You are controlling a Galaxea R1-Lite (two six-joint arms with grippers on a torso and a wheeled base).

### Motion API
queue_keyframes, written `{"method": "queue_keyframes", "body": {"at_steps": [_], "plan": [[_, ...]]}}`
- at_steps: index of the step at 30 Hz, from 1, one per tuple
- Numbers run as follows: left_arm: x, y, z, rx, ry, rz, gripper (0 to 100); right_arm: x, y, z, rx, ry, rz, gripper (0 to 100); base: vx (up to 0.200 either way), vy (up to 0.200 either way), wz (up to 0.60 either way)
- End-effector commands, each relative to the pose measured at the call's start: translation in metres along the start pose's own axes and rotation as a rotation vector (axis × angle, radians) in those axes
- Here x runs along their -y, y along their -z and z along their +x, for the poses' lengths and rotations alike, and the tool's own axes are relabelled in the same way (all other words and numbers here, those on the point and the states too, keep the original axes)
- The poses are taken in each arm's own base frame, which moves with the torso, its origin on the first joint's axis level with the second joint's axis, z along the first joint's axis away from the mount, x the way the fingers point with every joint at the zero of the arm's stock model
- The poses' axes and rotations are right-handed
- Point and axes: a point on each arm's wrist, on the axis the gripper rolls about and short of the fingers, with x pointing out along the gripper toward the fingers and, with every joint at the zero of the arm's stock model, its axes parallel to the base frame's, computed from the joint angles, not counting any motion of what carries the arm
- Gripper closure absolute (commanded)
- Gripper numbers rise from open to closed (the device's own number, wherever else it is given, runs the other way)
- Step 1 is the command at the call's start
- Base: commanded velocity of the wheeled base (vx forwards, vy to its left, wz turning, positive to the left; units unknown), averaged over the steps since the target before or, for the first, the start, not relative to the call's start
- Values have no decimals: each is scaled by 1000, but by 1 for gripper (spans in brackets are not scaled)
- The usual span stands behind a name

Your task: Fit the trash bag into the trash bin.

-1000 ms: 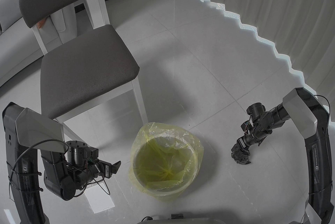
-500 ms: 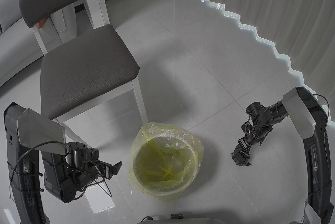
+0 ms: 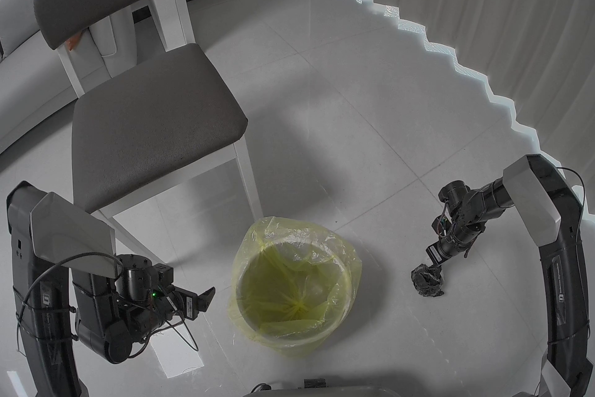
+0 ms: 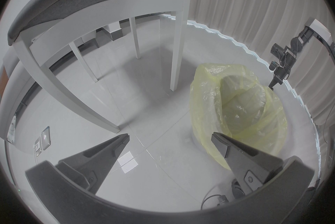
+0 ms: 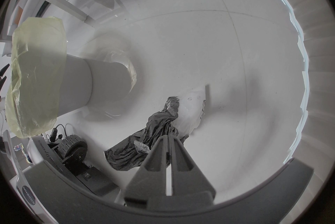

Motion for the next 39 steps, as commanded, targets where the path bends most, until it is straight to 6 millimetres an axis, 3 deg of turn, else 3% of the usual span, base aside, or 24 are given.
{"method": "queue_keyframes", "body": {"at_steps": [1, 10, 18, 19, 28, 32, 39], "plan": [[0, 2, -1, -11, 0, -1, 0, 0, -1, -8, 10, 3, 0, 100, 0, 0, 0], [2, 6, -9, -12, 2, 2, 0, 1, 1, -30, 26, 6, 4, 100, 0, 0, 0], [6, 7, -10, -17, 10, -18, 0, 2, 4, -29, 16, 4, 6, 100, 0, 0, 0], [6, 7, -10, -17, 10, -18, 0, 3, 4, -29, 18, 0, 7, 0, 0, 0, 0], [6, 8, -10, -21, 15, -21, 0, 5, 6, -46, 131, -48, 11, 0, 0, 0, 0], [11, 4, -9, -4, 30, -59, 0, 6, 15, -40, 101, -51, -2, 0, 0, 0, 0], [19, -6, -28, 32, 68, -59, 0, 7, 19, -36, 83, -53, -5, 0, -114, 0, 0]]}}
